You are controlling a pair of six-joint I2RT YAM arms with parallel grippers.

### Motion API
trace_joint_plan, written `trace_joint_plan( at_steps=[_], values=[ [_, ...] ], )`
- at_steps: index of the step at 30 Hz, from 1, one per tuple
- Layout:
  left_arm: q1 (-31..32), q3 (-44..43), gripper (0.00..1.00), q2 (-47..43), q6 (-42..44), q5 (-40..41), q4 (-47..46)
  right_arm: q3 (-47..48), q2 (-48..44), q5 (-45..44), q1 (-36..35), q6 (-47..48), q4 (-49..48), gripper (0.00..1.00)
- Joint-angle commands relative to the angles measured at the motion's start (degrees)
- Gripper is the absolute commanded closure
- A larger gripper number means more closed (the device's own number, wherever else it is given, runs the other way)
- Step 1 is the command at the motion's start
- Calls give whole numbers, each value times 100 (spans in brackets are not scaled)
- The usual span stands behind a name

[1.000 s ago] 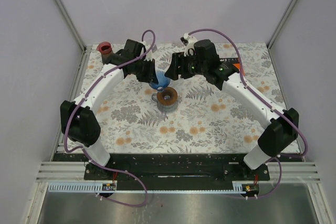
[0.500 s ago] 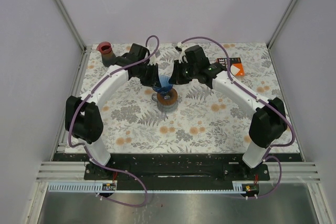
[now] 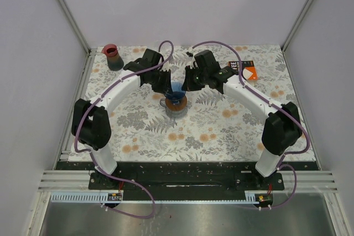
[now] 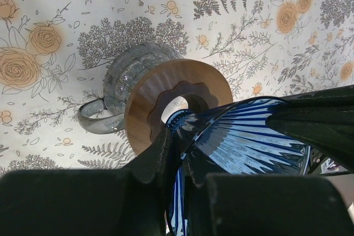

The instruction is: Place the coffee filter in the dripper

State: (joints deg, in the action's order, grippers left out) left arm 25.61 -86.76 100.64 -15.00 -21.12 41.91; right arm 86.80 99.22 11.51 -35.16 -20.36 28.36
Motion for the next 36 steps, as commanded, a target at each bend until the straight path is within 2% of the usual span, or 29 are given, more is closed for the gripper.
trace_joint_plan(
  at_steps=[1,4,9,12,14,18,21,23,28,31,34,36],
  values=[
    [85,-166,100,78,199,-260,-201,-50,62,-210,-9,454,-24,100],
    [102,-148,96,114,261,-278,-201,-67,45,-272,-17,489,12,100],
    [103,-244,66,61,419,-138,-87,-85,89,-220,-17,551,47,100],
    [103,-333,54,-70,498,47,-78,-59,124,-158,-18,542,47,100],
    [103,-385,49,-185,542,169,-78,-50,124,-140,-17,559,56,100],
    [85,-386,49,-317,613,416,-52,-58,150,-123,-17,577,56,100],
    [94,-272,53,-352,622,460,-34,-50,212,-61,-18,577,56,100],
    [85,-193,60,-370,622,416,-25,-50,256,-17,-9,577,56,100],
    [94,-69,79,-352,639,328,36,-120,335,88,-9,559,-41,100],
    [94,-25,94,-326,639,328,36,-172,414,71,0,559,-76,100],
    [85,54,100,-265,665,311,36,-304,475,71,9,586,-76,100],
    [85,98,100,-212,709,293,37,-383,519,45,26,586,-67,100]
  ],
)
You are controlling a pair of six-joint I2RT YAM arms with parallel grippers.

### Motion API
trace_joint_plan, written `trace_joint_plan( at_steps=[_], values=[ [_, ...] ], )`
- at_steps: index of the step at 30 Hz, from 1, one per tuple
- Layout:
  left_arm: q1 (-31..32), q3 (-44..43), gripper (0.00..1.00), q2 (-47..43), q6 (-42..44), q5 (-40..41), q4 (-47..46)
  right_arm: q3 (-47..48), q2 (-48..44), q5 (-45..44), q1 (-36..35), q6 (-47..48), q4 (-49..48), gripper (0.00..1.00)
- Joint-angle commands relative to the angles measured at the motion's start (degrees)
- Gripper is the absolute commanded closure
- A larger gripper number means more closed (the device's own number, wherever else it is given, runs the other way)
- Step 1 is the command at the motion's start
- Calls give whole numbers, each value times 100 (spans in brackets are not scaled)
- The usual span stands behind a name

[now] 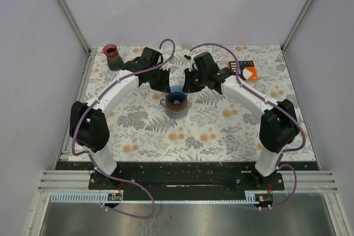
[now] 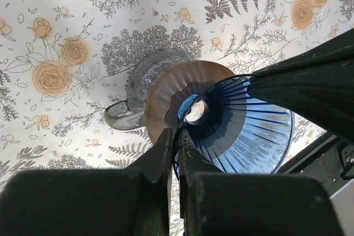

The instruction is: Place the coffee filter in the dripper

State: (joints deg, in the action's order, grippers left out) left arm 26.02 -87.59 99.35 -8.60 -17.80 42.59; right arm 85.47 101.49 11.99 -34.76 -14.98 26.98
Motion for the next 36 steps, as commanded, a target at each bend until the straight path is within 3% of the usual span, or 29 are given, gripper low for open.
trace_joint_plan(
  at_steps=[1,9,17,24,28,36],
  values=[
    [35,225,100,-65,86,-30,-23,-294,310,-4,-13,57,62,100],
    [8,558,100,164,192,-30,-84,-593,380,120,-13,13,-167,100],
    [70,1429,100,-197,420,321,-857,-839,362,146,-13,-22,-422,100],
    [70,1035,98,-205,403,14,-788,-716,284,199,-22,-75,-360,100],
    [70,648,80,-188,359,-136,-647,-594,134,312,-13,-154,-334,88],
    [61,155,62,-179,280,-92,-427,-242,-156,462,-22,-207,-290,58]
  ],
)
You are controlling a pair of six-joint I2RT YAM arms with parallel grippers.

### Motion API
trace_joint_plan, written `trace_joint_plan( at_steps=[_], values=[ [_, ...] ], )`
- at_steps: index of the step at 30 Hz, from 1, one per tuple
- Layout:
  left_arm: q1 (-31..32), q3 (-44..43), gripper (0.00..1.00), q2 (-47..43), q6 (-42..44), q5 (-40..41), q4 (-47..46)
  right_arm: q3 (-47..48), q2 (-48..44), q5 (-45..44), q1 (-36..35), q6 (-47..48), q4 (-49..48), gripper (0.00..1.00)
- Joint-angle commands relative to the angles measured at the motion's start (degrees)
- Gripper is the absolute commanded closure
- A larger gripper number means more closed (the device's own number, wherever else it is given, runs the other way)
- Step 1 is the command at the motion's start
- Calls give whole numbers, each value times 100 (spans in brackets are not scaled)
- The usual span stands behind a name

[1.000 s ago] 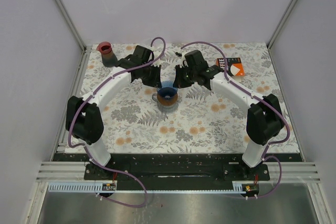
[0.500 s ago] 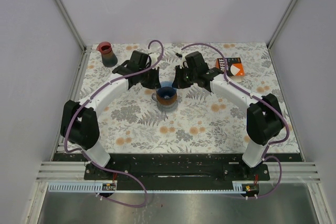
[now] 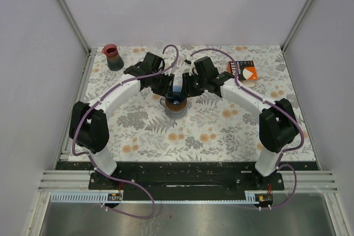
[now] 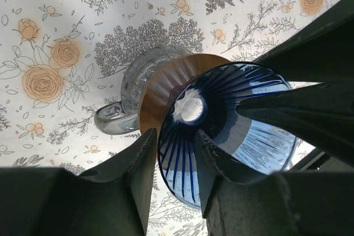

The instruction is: Place the coffee filter in the dripper

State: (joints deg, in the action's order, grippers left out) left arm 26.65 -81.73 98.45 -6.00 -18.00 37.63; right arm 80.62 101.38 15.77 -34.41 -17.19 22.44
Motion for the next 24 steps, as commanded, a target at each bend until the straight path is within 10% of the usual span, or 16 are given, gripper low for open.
trace_joint_plan(
  at_steps=[1,14,16,24],
  values=[
    [-11,-457,60,-107,11,-81,78,305,-163,75,-57,31,182,54],
    [-160,-1248,15,-256,151,103,360,1052,-566,277,162,594,411,0],
    [-265,-1240,1,-414,213,375,229,913,-829,417,486,516,114,1],
    [-1390,427,1,-1600,46,526,-1879,-914,-1604,1850,2612,-1188,-1846,1]
  ],
)
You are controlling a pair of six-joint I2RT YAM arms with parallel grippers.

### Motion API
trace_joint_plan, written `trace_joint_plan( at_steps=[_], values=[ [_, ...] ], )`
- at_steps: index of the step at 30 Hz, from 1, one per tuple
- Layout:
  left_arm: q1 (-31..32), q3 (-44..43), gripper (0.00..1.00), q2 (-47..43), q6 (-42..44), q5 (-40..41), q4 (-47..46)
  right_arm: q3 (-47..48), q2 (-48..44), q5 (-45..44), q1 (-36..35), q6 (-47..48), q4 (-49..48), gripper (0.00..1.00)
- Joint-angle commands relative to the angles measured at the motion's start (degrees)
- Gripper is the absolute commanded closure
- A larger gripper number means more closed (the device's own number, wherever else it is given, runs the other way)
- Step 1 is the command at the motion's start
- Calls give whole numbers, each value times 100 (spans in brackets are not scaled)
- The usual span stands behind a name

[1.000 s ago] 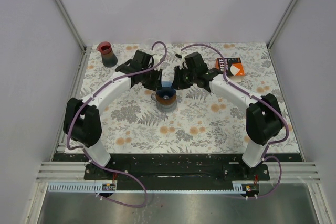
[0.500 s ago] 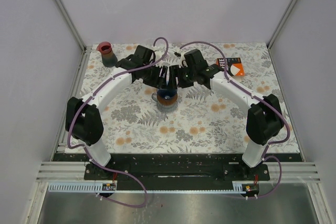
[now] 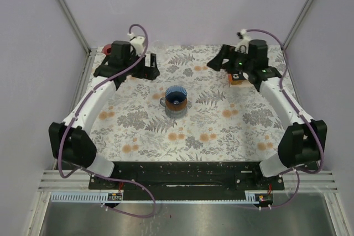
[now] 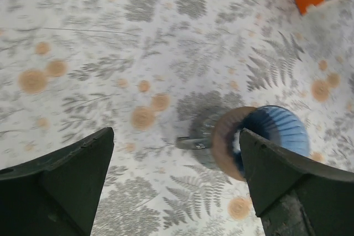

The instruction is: Place the coffee filter in the dripper

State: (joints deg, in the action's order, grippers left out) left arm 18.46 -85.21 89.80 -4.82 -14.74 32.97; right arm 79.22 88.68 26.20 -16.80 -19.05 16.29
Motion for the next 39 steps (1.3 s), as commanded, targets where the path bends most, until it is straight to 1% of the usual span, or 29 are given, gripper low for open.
trace_joint_plan(
  at_steps=[1,2,3,5,7,9,10,15,20,23,28,33,39],
  values=[
    [-693,1004,1,-892,-20,174,-1651,-994,-343,921,1141,-1326,-1521,2],
    [-851,1267,1,-1007,59,182,-1880,-1257,-343,1062,1387,-1625,-1898,8],
    [-966,1470,1,-1156,147,191,-2117,-1495,-326,1176,1842,-1976,-2189,14],
    [-1124,1997,1,-1376,305,278,-2373,-2118,-291,1274,2354,-2671,-2926,33],
    [-1221,2358,1,-1552,376,463,-2567,-2663,-186,1239,2750,-3199,-3648,50],
    [-1309,2657,1,-1667,394,569,-2699,-2937,-28,1073,2971,-3377,-3870,62],
    [-1353,2772,1,-1694,377,569,-2752,-2991,43,985,3006,-3351,-3871,65],
    [-1564,2879,1,-1694,306,315,-2761,-3097,465,475,3024,-3385,-3949,69],
    [-1635,2817,1,-1676,201,130,-2708,-3237,974,9,3024,-3939,-4388,71],
    [-1679,2782,1,-1676,175,103,-2656,-3299,1352,-97,3024,-4360,-4748,71],
    [-1802,2738,1,-1720,113,42,-2603,-3167,1889,-220,3016,-4704,-4978,71],
    [-1837,2711,1,-1685,34,-81,-2603,-2992,2091,-501,2893,-4740,-4917,66],
    [-2048,2676,1,-1641,-54,-195,-2603,-2719,2539,-686,2726,-4950,-5022,64]
  ],
)
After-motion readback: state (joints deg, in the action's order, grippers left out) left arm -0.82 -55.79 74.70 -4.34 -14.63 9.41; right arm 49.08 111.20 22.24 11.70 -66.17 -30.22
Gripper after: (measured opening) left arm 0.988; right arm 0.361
